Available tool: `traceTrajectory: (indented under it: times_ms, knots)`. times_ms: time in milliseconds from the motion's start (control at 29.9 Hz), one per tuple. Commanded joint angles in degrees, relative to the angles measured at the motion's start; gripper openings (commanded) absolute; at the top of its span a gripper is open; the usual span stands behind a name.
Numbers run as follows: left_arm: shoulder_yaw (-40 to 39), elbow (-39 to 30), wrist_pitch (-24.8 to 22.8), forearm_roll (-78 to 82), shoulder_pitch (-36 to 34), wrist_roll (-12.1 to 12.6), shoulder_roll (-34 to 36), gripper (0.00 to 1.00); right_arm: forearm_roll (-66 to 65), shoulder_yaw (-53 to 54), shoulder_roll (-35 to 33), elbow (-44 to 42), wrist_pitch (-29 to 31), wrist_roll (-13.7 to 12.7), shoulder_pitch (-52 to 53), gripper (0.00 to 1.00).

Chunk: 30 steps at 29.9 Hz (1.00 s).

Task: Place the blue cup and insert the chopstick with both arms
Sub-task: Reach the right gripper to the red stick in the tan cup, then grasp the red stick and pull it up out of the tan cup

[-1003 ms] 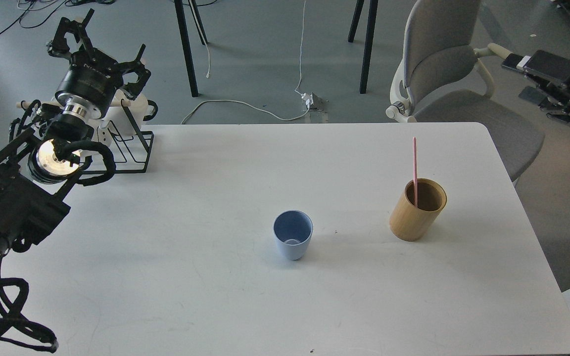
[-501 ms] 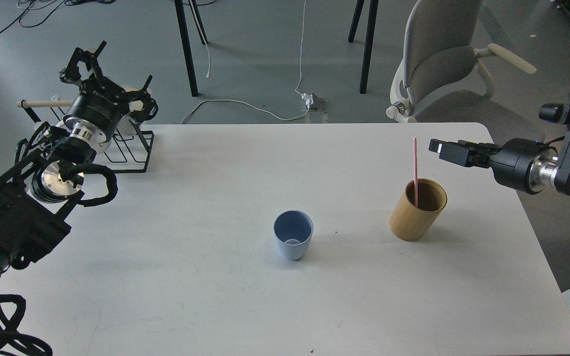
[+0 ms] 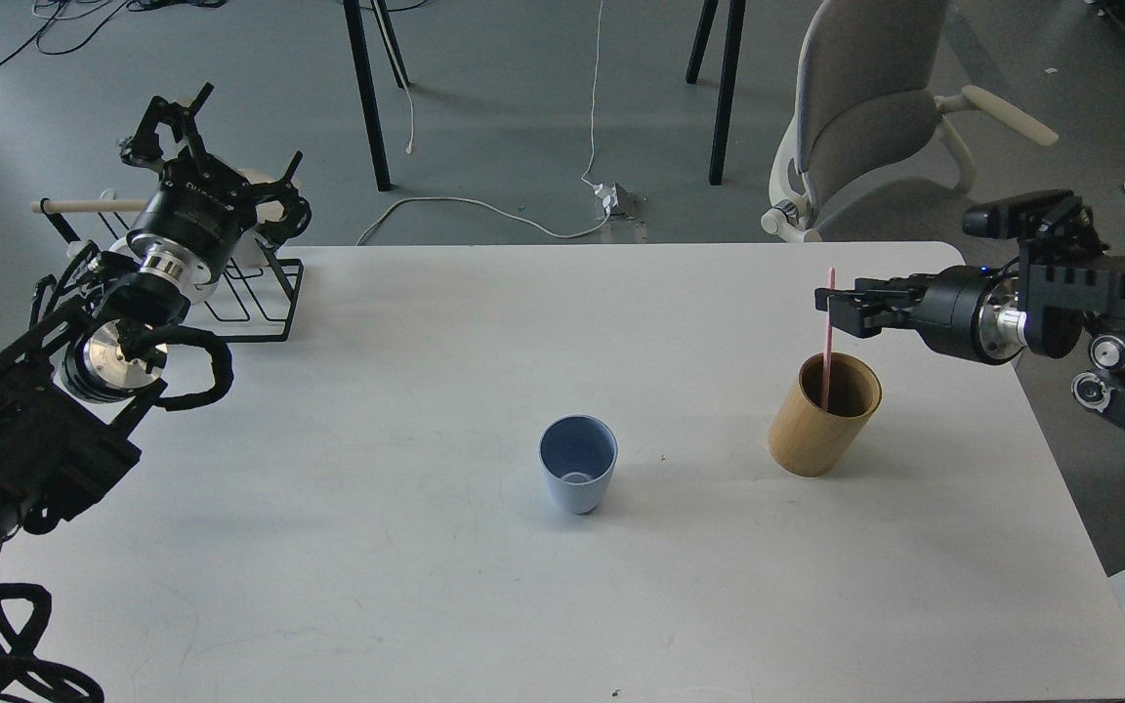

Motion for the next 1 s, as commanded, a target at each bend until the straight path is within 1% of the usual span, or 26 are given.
traceTrajectory:
  times_ms: [0,67,167,334,435,535,635,702,836,969]
  knots:
    - [-0.1,0.1,0.0,-0.1,-0.1,-0.1,0.1,0.99,-0.3,-0.5,2.5,-1.3,0.0,0.0,0.0,0.46]
    - [-0.1,0.1,0.0,-0.1,-0.2,-0.1,0.1,0.99,-0.4,-0.5,2.7,-1.5,-0.1,0.0,-0.1,0.45]
    - [-0.2,0.1,0.0,-0.1,-0.2,-0.1,0.3,0.99,-0.5,-0.5,2.7,-1.4,-0.1,0.0,-0.2,0.37]
    - [-0.1,0.1,0.0,-0.1,0.1,-0.2,0.4,0.99,-0.5,-1.1,2.4,-1.2,-0.1,0.0,-0.6,0.17]
    - [-0.1,0.1,0.0,-0.1,0.1,-0.2,0.4,0.99,-0.5,-1.2,2.2,-1.2,-0.4,0.0,-0.6,0.08]
    - [-0.2,0.1,0.0,-0.1,0.1,-0.2,0.5,0.99,-0.5,-1.2,2.0,-1.2,-2.6,0.0,-0.6,0.01]
    - [-0.1,0.2,0.0,-0.1,0.1,-0.2,0.5,0.99,-0.4,-1.2,1.3,-0.8,-3.6,0.0,-0.6,0.00]
    - [-0.1,0.2,0.0,-0.1,0.1,-0.2,0.6,0.99,-0.3,-0.9,-0.5,0.4,-3.6,0.0,-0.3,0.00]
    - [-0.2,0.2,0.0,-0.1,0.3,-0.2,1.1,0.99,-0.2,-0.4,-6.2,6.0,-3.6,0.0,1.0,0.01]
    - [-0.2,0.2,0.0,-0.1,0.3,-0.2,1.5,0.99,0.1,-0.3,-12.4,10.5,-3.4,0.0,4.9,0.01]
